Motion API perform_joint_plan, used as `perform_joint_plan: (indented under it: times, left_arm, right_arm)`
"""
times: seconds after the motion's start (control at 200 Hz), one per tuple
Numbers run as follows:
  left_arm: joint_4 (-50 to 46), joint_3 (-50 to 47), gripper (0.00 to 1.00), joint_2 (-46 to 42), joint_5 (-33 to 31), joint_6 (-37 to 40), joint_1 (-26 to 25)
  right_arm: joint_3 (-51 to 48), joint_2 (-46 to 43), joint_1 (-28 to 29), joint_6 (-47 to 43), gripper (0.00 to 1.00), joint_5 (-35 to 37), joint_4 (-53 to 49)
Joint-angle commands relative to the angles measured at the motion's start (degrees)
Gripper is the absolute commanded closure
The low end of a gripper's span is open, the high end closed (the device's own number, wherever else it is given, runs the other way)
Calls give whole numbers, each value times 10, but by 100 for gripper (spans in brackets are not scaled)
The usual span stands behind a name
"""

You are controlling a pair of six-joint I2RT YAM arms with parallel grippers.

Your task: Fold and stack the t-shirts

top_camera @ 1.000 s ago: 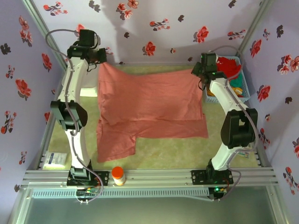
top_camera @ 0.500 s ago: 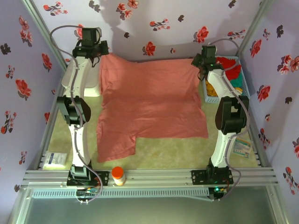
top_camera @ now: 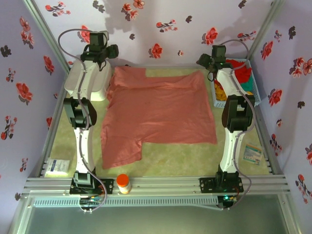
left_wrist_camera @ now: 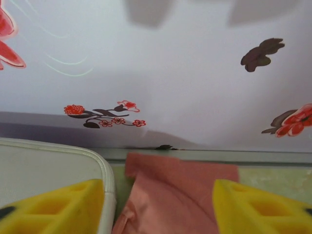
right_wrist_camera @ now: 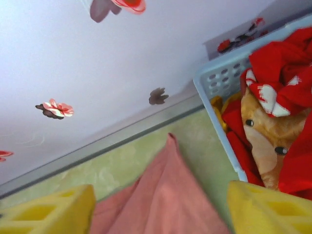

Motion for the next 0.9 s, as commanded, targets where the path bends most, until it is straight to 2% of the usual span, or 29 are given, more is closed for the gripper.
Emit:
perform_joint_plan:
  times: [0.0, 0.085, 0.17, 0.19, 0.22, 0.445, 0.59, 0.8, 0.895]
  left_arm:
    - [-37, -5, 33, -15, -1, 10, -6]
    - [-76, -23, 31, -42, -13, -1, -7]
    - [-97, -88, 31, -92, -12, -29, -8]
    - [-101, -107, 31, -106, -9, -35, -9]
    - [-105, -135, 32, -128, -6, -43, -9]
    - [-117, -413, 32, -303, 5, -128, -14]
    - [-130, -601, 32, -420, 29, -150, -17]
    - [-198, -755, 36, -550, 34, -163, -21]
    - [-233, -807, 36, -606, 27, -197, -26]
  right_arm:
    - [-4, -23, -2, 2, 15, -32, -36]
    - [-22, -50, -1, 8, 12, -43, -58]
    - [-59, -86, 2, 12, 10, -54, -75]
    - [-71, -97, 4, 14, 3, -53, -77]
    - [-99, -114, 6, 19, 1, -52, -77]
    - [-300, -256, 40, 32, 2, -48, -96]
    - [-449, -351, 62, 49, 5, -46, -78]
    - [-588, -455, 71, 86, 7, -24, -126]
    - [-636, -491, 71, 93, 7, -24, -140]
